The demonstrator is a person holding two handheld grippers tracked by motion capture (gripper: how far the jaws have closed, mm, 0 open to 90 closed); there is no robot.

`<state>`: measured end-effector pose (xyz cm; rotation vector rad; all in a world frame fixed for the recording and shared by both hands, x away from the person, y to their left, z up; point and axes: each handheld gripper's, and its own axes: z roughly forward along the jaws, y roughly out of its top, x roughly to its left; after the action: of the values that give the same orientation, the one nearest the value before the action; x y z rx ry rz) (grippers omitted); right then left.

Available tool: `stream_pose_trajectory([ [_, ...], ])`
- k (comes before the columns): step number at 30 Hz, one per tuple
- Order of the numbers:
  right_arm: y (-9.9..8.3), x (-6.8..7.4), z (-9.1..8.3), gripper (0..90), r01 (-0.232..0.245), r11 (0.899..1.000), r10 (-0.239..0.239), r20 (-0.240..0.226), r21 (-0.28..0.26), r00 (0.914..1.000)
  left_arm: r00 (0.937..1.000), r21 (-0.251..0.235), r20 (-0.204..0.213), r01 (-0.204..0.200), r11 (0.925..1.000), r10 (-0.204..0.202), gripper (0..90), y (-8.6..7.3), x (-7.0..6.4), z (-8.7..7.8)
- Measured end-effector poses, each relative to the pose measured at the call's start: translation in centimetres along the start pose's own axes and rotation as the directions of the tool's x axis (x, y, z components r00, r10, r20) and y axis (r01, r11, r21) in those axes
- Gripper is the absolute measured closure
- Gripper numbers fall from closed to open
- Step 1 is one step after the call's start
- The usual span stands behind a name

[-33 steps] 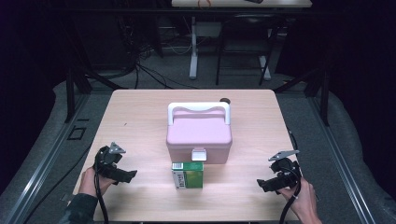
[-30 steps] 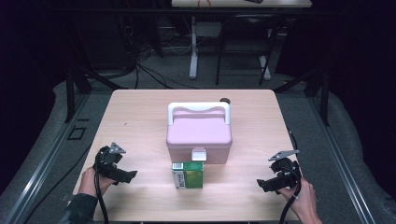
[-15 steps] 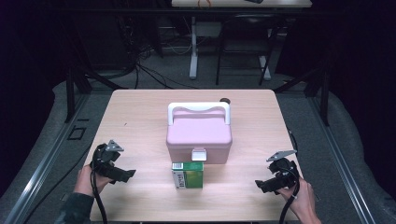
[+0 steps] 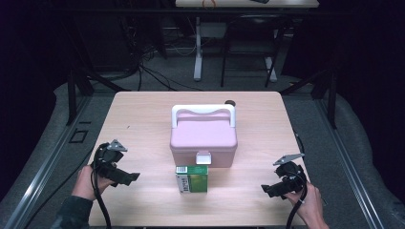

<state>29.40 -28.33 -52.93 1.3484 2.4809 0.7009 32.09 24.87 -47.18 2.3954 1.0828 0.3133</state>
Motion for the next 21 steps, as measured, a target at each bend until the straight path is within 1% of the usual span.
stream_pose_trajectory([
  [1,0.0,0.0,-0.1,0.2,0.006,1.0,-0.006,0.003,-0.001,1.0,0.9999,-0.002,0.005,-0.015,0.9999,0.015,0.1,0.3,-0.3,-0.3],
  [4,0.0,0.0,-0.1,0.2,0.004,1.0,-0.004,0.002,-0.005,1.0,0.9982,0.008,0.018,-0.057,0.9984,0.057,0.1,1.1,-1.1,-1.1],
  [8,0.0,0.1,0.0,0.2,0.005,1.0,-0.005,-0.005,0.008,1.0,0.9932,0.009,0.038,-0.11,0.9939,0.11,0.1,2.3,-1.9,-2.1],
  [9,0.0,0.1,0.0,0.2,0.007,1.0,-0.007,-0.009,0.008,0.9999,0.9914,0.009,0.048,-0.122,0.9924,0.122,0.1,2.6,-2.0,-2.3],
  [11,0.0,0.2,0.0,0.2,0.009,1.0,-0.009,-0.011,0.008,0.9999,0.9876,0.018,0.053,-0.149,0.9887,0.148,0.1,3.3,-2.5,-2.7],
  [12,0.0,0.1,0.0,0.2,0.017,1.0,-0.017,-0.003,0.011,0.9999,0.9856,0.02,0.056,-0.161,0.9868,0.16,0.1,3.6,-2.6,-2.9],
  [14,0.0,0.1,0.1,0.2,0.017,1.0,-0.017,-0.005,0.009,0.9998,0.9815,0.025,0.068,-0.181,0.9832,0.179,0.1,4.1,-3.0,-3.1],
  [17,0.0,0.1,0.1,0.2,0.016,1.0,-0.016,-0.007,0.012,0.9998,0.9738,0.04,0.076,-0.218,0.9752,0.214,0.1,4.9,-3.7,-3.3],
  [19,-0.1,0.1,0.2,0.2,0.016,1.0,-0.016,-0.013,0.014,0.9998,0.9693,0.047,0.083,-0.236,0.9706,0.232,0.1,5.4,-4.1,-3.5],
  [21,-0.1,0.2,0.2,0.2,0.018,1.0,-0.018,-0.013,0.012,0.9997,0.9655,0.048,0.095,-0.248,0.9677,0.242,0.1,5.8,-4.4,-3.7],
])
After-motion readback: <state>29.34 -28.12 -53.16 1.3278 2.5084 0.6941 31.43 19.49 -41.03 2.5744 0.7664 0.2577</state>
